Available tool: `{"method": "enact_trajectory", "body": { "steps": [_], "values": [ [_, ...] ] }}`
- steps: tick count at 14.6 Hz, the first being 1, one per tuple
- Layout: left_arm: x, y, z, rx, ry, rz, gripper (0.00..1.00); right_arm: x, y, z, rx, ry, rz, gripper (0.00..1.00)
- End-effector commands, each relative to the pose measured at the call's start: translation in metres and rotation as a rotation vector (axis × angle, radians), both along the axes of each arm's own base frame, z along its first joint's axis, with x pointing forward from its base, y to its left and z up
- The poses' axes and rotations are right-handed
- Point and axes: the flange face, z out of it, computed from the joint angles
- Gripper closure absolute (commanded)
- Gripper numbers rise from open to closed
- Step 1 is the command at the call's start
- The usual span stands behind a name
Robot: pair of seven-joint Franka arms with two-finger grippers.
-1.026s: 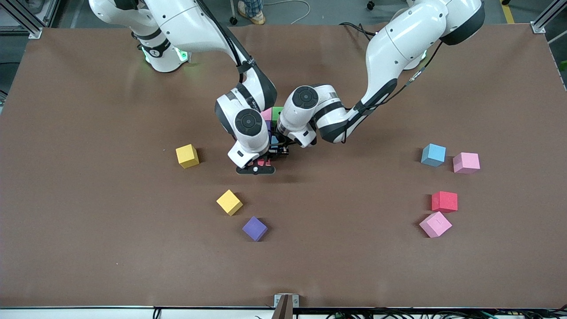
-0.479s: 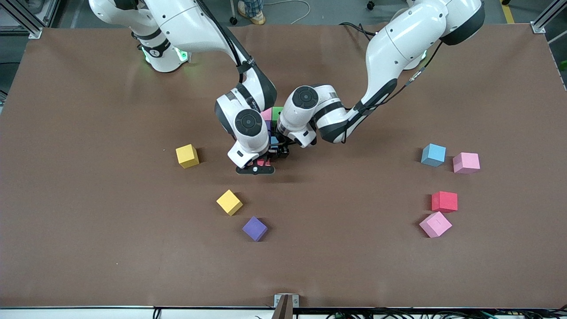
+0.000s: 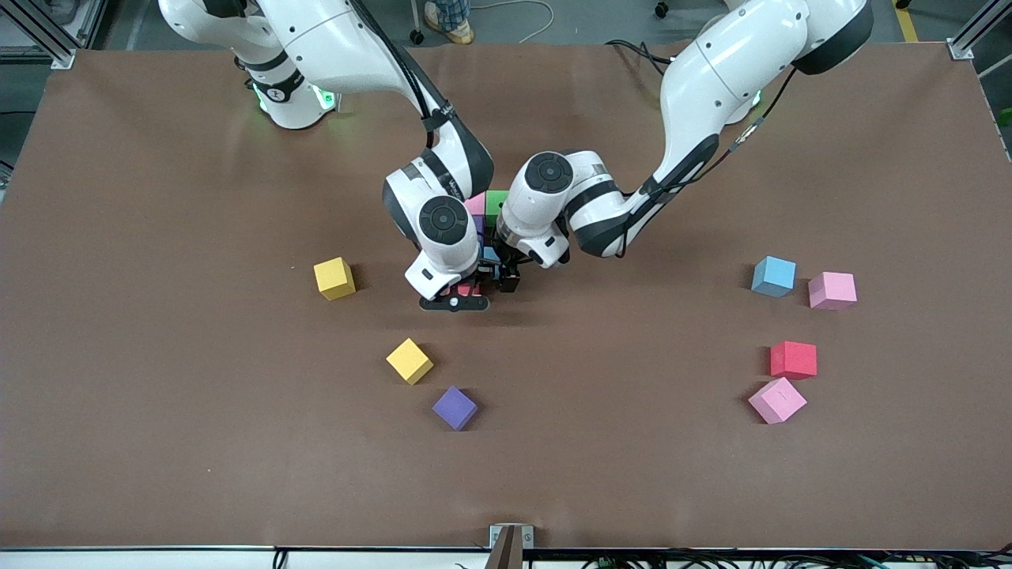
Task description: Arrange 11 blocks into digit 3
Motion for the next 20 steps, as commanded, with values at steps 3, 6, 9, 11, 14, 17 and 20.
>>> {"method": "enact_trajectory", "body": {
  "steps": [3,6,9,11,14,17,20],
  "values": [
    [0.018,0.022,0.057,0.108,-0.096,0.007,0.00,-0.006,0.003,-0.007,-0.015,0.015,-0.012,0.96],
    [0.037,0.040,0.089,0.154,-0.137,-0.056,0.00,-0.005,0.005,-0.005,-0.010,0.009,-0.018,0.96],
    [0.067,0.066,0.112,0.198,-0.143,-0.133,0.00,-0.005,0.005,-0.006,-0.007,0.009,-0.022,0.96],
    [0.089,0.087,0.122,0.208,-0.148,-0.188,0.00,-0.006,0.006,-0.006,-0.005,0.011,-0.023,0.96],
    [0.132,0.134,0.136,0.230,-0.128,-0.307,0.00,-0.006,0.006,-0.006,-0.003,0.011,-0.026,0.96],
    [0.178,0.201,0.135,0.233,-0.120,-0.431,0.00,-0.005,0.007,-0.006,-0.002,0.010,-0.024,0.95],
    [0.214,0.269,0.128,0.242,-0.132,-0.586,0.00,-0.006,0.006,-0.006,-0.004,0.010,-0.023,0.79]
  ]
}}
